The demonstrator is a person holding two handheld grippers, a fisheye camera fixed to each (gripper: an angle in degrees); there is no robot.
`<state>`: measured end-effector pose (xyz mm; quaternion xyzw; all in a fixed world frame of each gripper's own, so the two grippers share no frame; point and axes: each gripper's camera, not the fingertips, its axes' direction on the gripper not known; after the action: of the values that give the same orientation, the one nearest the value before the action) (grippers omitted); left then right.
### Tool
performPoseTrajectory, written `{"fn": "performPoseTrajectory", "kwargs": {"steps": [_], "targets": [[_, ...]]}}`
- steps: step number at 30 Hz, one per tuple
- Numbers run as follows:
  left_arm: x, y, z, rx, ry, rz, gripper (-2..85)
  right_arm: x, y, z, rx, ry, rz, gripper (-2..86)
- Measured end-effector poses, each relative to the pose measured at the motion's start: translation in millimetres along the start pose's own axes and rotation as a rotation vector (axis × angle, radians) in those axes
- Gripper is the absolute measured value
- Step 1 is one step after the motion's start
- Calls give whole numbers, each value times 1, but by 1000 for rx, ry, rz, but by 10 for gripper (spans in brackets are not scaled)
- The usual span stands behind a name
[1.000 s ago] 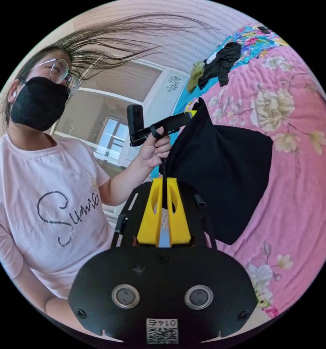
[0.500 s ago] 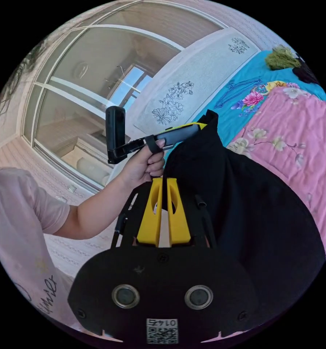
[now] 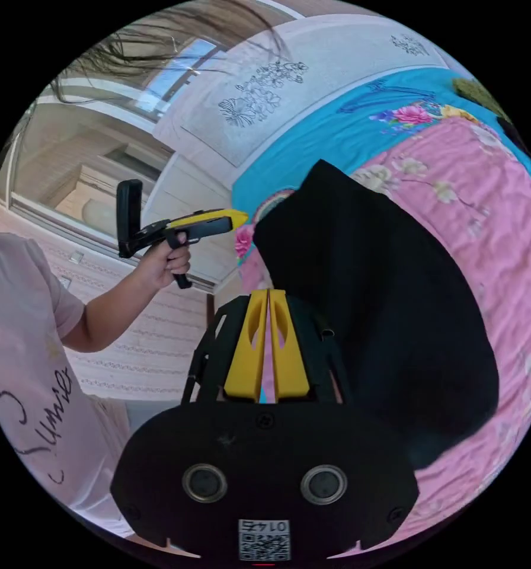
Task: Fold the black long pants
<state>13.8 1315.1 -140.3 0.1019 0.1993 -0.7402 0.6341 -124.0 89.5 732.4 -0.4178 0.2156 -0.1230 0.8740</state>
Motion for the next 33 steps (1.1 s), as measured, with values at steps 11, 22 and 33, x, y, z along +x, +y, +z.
{"fn": "performPoseTrajectory", "kwargs": {"steps": [11,22,33], "targets": [[114,-52,72,-88,288,260,33,94,141,-77,137,174,653,96],[193,-105,194,-346,79,494,-3,156,174,-15,202,-287,717,11],[189,-94,164,-262,92,463,-7,145,194,-8,228,-341,761,22]]}}
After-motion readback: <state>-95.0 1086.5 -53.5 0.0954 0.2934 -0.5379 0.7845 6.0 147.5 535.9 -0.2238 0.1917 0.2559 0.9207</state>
